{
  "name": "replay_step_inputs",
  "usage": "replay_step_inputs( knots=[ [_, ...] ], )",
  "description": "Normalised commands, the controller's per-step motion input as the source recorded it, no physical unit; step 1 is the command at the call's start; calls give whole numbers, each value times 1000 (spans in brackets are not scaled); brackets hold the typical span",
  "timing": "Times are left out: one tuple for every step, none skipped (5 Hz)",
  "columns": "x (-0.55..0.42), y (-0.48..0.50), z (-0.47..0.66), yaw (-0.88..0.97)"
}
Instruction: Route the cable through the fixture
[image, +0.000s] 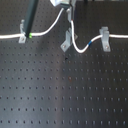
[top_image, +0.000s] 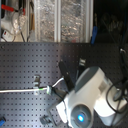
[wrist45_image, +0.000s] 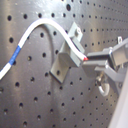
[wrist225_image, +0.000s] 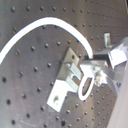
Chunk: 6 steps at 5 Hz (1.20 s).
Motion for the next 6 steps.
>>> replay_step_inputs(
  knots=[
    [-80,-50,21,0],
    [-21,-13,75,0],
    [0,0,-13,0],
    [-15,-10,124,-20],
    [-254,26,753,0],
    [3,0,129,0]
  ],
)
